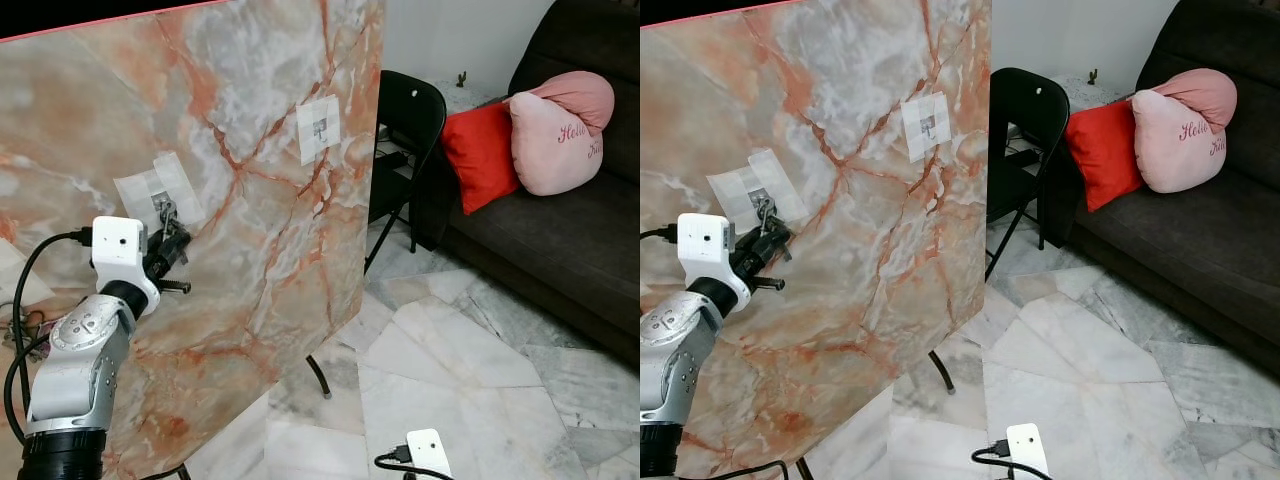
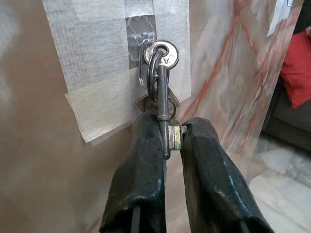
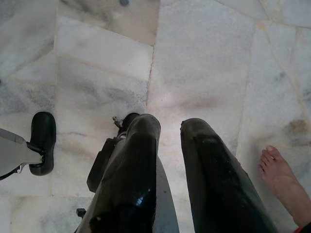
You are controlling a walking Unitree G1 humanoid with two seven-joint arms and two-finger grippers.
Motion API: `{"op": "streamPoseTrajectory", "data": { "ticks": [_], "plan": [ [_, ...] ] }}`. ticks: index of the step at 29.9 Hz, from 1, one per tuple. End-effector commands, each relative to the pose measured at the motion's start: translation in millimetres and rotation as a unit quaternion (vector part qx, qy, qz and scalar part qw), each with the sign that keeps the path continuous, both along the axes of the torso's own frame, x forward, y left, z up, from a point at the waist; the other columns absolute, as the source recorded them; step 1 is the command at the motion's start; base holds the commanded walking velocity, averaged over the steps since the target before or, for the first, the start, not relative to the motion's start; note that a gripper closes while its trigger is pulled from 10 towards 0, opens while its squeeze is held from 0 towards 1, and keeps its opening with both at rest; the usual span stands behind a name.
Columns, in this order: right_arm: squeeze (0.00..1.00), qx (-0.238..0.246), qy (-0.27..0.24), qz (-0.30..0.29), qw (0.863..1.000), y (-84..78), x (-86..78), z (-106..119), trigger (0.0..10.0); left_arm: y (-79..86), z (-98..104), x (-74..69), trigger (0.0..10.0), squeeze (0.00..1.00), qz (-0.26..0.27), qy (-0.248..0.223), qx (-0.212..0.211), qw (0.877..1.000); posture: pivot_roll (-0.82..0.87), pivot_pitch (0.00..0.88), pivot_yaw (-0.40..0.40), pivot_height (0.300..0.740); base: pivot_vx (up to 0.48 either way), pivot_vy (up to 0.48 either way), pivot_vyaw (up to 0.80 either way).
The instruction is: Hang keys on a hook
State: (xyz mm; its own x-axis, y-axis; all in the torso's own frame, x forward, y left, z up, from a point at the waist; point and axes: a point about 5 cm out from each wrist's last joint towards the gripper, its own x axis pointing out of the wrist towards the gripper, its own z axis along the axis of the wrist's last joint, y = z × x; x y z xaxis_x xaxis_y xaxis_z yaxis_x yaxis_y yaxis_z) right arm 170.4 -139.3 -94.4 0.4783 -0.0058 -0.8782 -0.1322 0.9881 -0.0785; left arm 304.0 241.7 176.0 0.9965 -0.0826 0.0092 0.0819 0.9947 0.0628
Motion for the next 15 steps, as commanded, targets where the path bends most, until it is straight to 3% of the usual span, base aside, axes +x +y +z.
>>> {"op": "streamPoseTrajectory", "data": {
  "ticks": [1,15],
  "plan": [
    [0.0,-0.001,-0.003,0.003,1.0,-0.2,0.9,0.4,10.0,14.5,16.3,2.1,10.0,0.0,0.044,-0.032,-0.017,0.998,0.08,0.0,-0.041,0.728,0.0,0.0,0.0],
    [0.0,-0.001,-0.004,0.002,1.0,-0.3,1.2,0.6,10.0,21.6,12.7,-2.3,10.0,0.0,0.067,-0.026,-0.037,0.997,0.08,0.0,-0.045,0.728,0.0,0.0,0.0]
  ]
}}
